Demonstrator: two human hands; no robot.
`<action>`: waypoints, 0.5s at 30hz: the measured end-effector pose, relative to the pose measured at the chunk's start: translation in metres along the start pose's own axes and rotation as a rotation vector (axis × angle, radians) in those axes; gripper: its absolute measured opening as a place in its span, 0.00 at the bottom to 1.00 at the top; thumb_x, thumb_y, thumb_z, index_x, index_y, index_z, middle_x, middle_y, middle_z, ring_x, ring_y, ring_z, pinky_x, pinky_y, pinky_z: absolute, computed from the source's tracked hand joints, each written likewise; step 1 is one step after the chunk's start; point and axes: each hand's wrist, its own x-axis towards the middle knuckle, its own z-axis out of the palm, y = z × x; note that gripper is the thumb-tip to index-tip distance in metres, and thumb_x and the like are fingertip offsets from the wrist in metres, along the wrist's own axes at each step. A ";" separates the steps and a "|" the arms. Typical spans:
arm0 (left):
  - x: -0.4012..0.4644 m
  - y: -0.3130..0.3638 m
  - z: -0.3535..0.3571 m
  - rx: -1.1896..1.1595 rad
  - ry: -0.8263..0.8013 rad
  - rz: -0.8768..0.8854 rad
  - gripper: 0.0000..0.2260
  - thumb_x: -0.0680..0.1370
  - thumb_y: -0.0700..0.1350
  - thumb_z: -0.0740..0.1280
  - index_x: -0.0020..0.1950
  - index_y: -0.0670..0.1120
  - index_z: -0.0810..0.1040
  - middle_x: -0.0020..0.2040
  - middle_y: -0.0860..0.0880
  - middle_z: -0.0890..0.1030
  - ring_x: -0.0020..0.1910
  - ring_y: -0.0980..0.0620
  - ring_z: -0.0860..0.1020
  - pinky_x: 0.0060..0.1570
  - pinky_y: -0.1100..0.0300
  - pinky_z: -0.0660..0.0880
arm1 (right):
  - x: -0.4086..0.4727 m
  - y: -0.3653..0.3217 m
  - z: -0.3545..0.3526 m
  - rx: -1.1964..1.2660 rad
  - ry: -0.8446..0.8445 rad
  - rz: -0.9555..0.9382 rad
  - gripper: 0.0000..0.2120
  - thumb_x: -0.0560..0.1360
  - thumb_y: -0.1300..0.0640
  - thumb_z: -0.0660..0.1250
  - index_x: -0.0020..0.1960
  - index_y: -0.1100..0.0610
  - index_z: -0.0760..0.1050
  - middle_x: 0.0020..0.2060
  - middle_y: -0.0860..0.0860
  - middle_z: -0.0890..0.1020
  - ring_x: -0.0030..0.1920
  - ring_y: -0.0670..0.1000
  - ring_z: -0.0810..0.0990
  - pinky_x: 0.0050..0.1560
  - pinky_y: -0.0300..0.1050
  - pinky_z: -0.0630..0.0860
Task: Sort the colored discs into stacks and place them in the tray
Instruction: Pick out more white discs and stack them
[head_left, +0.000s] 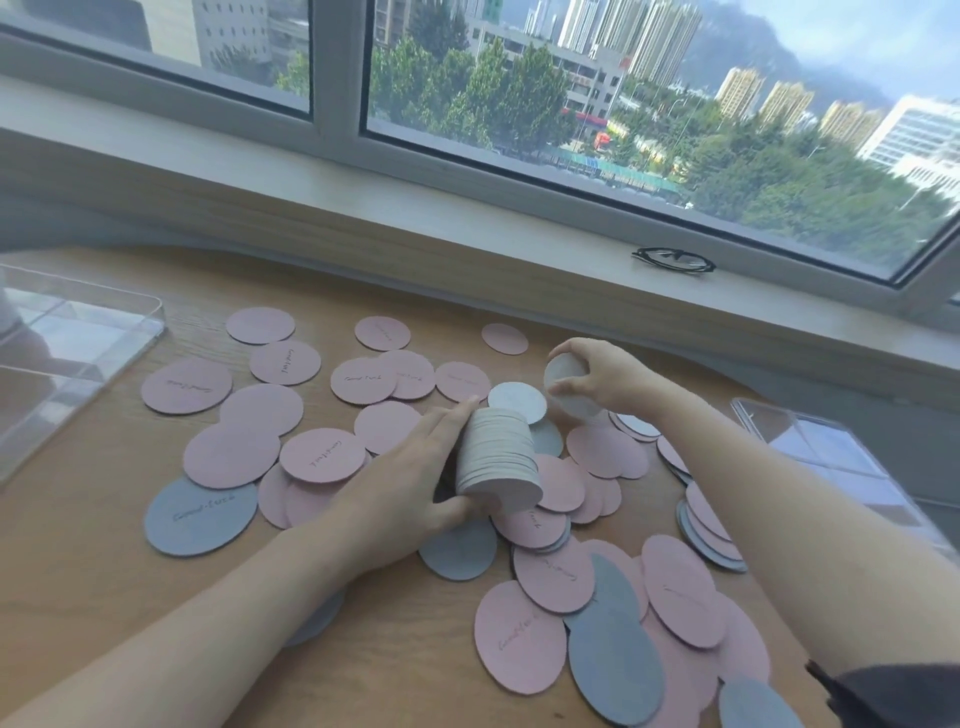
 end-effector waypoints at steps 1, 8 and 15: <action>0.000 0.000 0.000 -0.002 0.000 0.002 0.43 0.70 0.66 0.65 0.80 0.61 0.47 0.73 0.67 0.58 0.68 0.64 0.66 0.66 0.59 0.68 | 0.000 -0.002 0.002 -0.022 -0.016 -0.008 0.20 0.72 0.49 0.75 0.63 0.48 0.75 0.58 0.48 0.77 0.56 0.51 0.76 0.50 0.44 0.73; 0.001 -0.002 0.001 0.016 0.010 0.005 0.43 0.69 0.67 0.62 0.80 0.59 0.47 0.73 0.65 0.59 0.70 0.63 0.64 0.66 0.59 0.67 | -0.002 -0.011 0.003 0.035 0.003 -0.002 0.20 0.74 0.50 0.73 0.65 0.48 0.74 0.60 0.48 0.76 0.58 0.51 0.76 0.55 0.47 0.76; 0.002 -0.001 0.002 0.025 0.023 0.003 0.41 0.76 0.58 0.70 0.81 0.57 0.49 0.74 0.63 0.60 0.69 0.60 0.67 0.66 0.54 0.70 | -0.009 -0.034 0.025 -0.142 -0.200 -0.103 0.26 0.73 0.48 0.73 0.69 0.48 0.72 0.61 0.48 0.73 0.60 0.50 0.72 0.60 0.45 0.70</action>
